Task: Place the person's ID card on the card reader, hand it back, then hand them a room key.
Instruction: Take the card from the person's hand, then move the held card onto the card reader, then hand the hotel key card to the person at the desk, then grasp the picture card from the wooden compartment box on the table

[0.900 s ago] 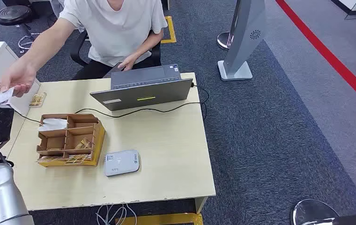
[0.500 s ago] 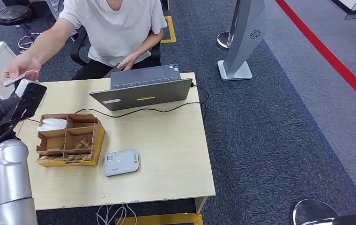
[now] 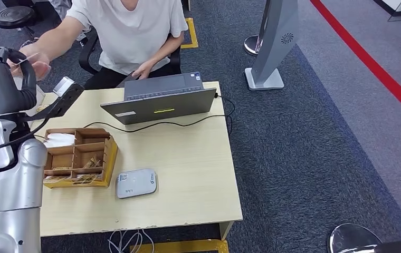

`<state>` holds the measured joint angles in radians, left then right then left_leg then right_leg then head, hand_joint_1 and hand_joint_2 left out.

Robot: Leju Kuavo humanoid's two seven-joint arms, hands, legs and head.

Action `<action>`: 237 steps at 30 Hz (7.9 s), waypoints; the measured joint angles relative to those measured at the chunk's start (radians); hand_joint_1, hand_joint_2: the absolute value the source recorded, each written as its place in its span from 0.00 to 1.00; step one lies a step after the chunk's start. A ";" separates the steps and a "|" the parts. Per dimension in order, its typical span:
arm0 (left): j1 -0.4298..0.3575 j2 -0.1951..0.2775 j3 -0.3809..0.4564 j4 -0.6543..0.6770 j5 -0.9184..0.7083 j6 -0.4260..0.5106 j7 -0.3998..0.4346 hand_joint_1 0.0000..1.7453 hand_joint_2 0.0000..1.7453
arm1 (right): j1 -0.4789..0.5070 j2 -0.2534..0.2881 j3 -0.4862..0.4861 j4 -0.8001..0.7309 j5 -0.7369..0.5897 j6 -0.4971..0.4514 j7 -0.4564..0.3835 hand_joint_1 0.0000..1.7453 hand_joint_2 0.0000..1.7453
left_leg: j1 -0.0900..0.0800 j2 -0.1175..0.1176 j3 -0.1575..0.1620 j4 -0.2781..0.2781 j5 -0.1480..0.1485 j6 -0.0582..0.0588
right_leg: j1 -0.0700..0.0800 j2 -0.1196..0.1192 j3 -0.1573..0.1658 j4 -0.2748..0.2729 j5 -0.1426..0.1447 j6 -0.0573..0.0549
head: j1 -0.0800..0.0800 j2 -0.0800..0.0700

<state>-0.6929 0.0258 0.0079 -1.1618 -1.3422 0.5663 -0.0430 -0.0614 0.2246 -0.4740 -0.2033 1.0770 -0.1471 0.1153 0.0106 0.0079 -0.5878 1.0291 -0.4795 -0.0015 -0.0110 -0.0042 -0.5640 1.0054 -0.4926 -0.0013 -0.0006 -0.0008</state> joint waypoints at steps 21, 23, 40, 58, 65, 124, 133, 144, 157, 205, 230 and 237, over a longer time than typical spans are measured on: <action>0.092 -0.032 -0.080 -0.043 -0.027 0.047 -0.032 1.00 1.00 | -0.001 -0.001 0.003 0.001 0.010 -0.005 0.008 0.00 1.00 | -0.001 0.000 0.000 0.000 0.000 0.000 | -0.001 0.000 0.000 0.000 0.000 0.000 | -0.001 0.000; 0.192 -0.057 -0.123 -0.113 -0.066 0.076 -0.039 1.00 1.00 | -0.001 -0.001 0.002 0.001 0.007 -0.012 0.008 0.00 1.00 | -0.001 0.000 0.000 0.000 -0.001 0.001 | -0.001 0.000 0.000 0.000 -0.001 0.001 | -0.001 0.000; 0.552 -0.152 -0.382 -0.213 -0.160 0.079 0.013 1.00 1.00 | 0.003 0.000 -0.025 0.005 0.013 -0.021 0.018 0.00 1.00 | -0.001 0.000 0.000 0.000 -0.003 0.002 | -0.001 0.000 0.000 -0.001 -0.002 0.002 | 0.000 0.000; 0.439 -0.180 -0.336 0.166 -0.206 -0.112 0.214 1.00 1.00 | 0.004 0.000 -0.040 0.005 0.034 -0.016 0.038 0.00 1.00 | -0.001 -0.001 0.000 0.000 -0.003 0.002 | -0.001 -0.001 0.001 -0.001 -0.002 0.002 | 0.000 0.000; 0.415 -0.196 -0.322 0.229 -0.206 -0.155 0.231 1.00 1.00 | 0.004 0.000 -0.050 0.005 0.034 -0.017 0.041 0.00 1.00 | -0.001 -0.001 0.000 0.000 -0.003 0.002 | -0.001 -0.001 0.001 -0.001 -0.002 0.002 | 0.000 0.000; -0.236 0.050 -0.351 0.558 -0.205 0.057 0.190 0.00 1.00 | -0.006 0.001 -0.069 0.007 0.156 0.021 0.023 0.00 1.00 | 0.000 0.000 -0.001 0.000 0.002 -0.001 | 0.001 0.000 0.000 0.000 0.001 -0.001 | -0.001 0.000; -0.035 -0.015 -0.300 0.242 -0.200 -0.148 0.113 0.00 1.00 | -0.005 0.001 -0.111 0.007 0.116 0.005 0.018 0.00 1.00 | 0.000 -0.001 -0.001 0.000 0.001 -0.001 | 0.000 -0.001 0.000 0.000 0.001 -0.001 | -0.001 0.000; 0.069 -0.030 -0.300 0.024 -0.197 -0.192 0.119 0.00 1.00 | -0.003 0.001 -0.139 0.007 0.116 0.002 0.018 0.00 1.00 | 0.000 -0.001 -0.001 0.000 0.001 -0.002 | 0.001 -0.001 0.000 0.001 0.001 -0.001 | -0.001 0.000; 0.079 -0.030 -0.300 -0.009 -0.196 -0.192 0.119 0.00 1.00 | -0.003 0.001 -0.144 0.007 0.116 0.002 0.018 0.00 1.00 | 0.000 -0.001 -0.001 0.000 0.001 -0.002 | 0.000 -0.001 0.000 0.001 0.001 -0.001 | -0.001 0.000; 0.847 0.208 -0.631 -0.391 -0.207 -0.175 0.479 0.00 1.00 | 0.010 0.018 -0.321 0.007 0.032 -0.067 0.017 0.00 1.00 | -0.007 0.005 0.016 -0.007 -0.012 0.003 | -0.005 0.003 0.012 -0.002 -0.012 0.001 | -0.002 0.000; 0.710 0.487 -0.869 -0.430 -0.207 -0.067 0.734 0.00 1.00 | 0.009 0.016 -0.324 0.006 0.084 -0.054 0.030 0.00 1.00 | -0.006 0.004 0.016 -0.007 -0.011 0.002 | -0.005 0.003 0.013 -0.002 -0.012 0.001 | -0.002 0.000; 0.691 0.514 -0.883 -0.428 -0.207 -0.045 0.735 0.00 1.00 | 0.008 0.015 -0.324 0.006 0.089 -0.052 0.030 0.00 1.00 | -0.006 0.004 0.016 -0.007 -0.011 0.002 | -0.005 0.003 0.013 -0.002 -0.012 0.001 | -0.002 0.000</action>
<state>-0.0017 0.5399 -0.8754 -1.5894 -1.5496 0.5218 0.6919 -0.0529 0.2397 -0.7977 -0.1968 1.1656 -0.1989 0.1454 0.0049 0.0121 -0.5719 1.0222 -0.4907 0.0006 -0.0156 -0.0015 -0.5511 1.0038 -0.5044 -0.0006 -0.0029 -0.0010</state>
